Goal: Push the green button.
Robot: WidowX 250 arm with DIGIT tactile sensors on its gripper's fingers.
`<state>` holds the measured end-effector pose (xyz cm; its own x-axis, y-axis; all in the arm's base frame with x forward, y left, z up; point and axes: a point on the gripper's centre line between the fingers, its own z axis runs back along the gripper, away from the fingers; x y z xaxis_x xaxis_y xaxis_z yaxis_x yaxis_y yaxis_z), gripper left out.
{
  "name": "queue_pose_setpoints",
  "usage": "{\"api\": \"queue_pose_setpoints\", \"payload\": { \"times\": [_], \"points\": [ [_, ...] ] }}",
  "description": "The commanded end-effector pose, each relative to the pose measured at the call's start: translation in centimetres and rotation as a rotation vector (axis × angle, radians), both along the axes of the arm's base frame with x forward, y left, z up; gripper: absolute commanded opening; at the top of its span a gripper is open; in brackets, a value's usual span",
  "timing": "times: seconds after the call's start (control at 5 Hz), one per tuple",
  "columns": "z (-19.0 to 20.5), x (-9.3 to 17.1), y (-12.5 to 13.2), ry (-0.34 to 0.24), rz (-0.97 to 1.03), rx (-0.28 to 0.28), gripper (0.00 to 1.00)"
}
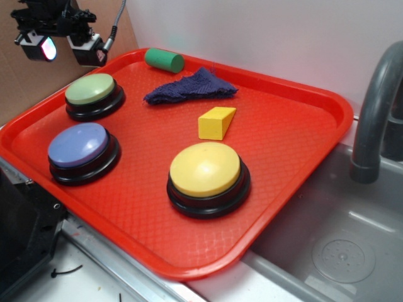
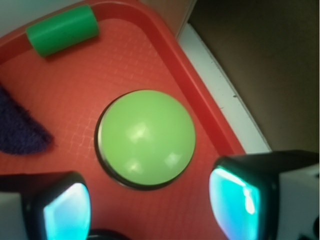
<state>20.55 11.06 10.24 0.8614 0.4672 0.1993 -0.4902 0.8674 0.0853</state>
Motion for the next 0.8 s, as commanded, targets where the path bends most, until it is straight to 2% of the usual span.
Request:
{"api": "queue_pose_setpoints", "payload": {
  "times": [0.0, 0.2, 0.6],
  "points": [
    [2.8, 0.7, 1.1, -0.069, 0.011, 0.001, 1.0],
    [3.4, 0.8, 1.0, -0.073, 0.006, 0.014, 1.0],
    [4.8, 1.1, 1.0, -0.1, 0.015, -0.018, 1.0]
  ]
}}
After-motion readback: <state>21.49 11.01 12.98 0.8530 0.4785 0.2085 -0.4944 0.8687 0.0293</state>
